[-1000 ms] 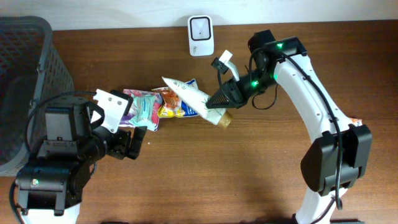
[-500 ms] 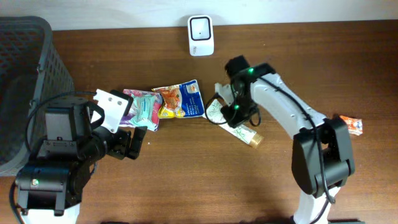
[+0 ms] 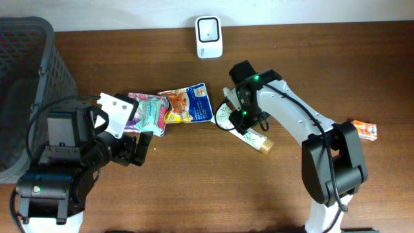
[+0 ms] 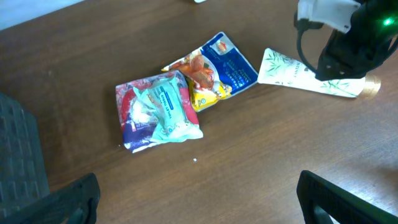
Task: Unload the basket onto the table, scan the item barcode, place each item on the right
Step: 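Raise the Pantene tube upright and move it toward the scanner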
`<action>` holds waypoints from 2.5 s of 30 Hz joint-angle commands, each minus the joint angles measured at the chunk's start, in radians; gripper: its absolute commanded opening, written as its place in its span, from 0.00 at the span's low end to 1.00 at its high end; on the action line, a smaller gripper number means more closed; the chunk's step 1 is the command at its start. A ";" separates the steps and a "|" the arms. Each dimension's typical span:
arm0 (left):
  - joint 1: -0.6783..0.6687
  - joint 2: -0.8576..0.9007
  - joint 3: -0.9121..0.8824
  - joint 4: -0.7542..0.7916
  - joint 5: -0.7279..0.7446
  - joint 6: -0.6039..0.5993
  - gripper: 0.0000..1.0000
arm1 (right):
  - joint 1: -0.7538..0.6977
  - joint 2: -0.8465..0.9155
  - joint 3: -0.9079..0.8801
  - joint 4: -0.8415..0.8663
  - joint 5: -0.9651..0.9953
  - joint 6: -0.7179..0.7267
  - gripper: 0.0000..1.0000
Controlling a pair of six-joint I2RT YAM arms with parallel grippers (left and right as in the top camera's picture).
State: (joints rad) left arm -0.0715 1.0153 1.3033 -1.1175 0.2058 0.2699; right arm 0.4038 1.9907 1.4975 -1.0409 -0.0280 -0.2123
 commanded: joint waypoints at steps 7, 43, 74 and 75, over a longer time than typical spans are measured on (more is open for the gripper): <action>0.005 -0.007 0.001 0.002 0.011 0.016 0.99 | 0.009 -0.005 -0.161 0.135 -0.016 -0.018 0.50; 0.004 -0.007 0.001 -0.003 0.011 0.016 0.99 | -0.438 -0.017 0.115 0.073 -1.525 0.510 0.04; 0.005 -0.007 0.001 -0.019 -0.031 0.016 0.99 | -0.472 -0.165 0.338 -0.247 -1.524 0.240 0.03; 0.005 -0.007 0.001 -0.019 -0.031 0.016 0.99 | -0.445 -0.165 0.338 -0.246 -1.516 0.173 0.04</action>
State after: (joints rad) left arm -0.0715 1.0153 1.3033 -1.1400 0.1825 0.2699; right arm -0.0959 1.8465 1.8156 -1.2865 -1.4868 0.0826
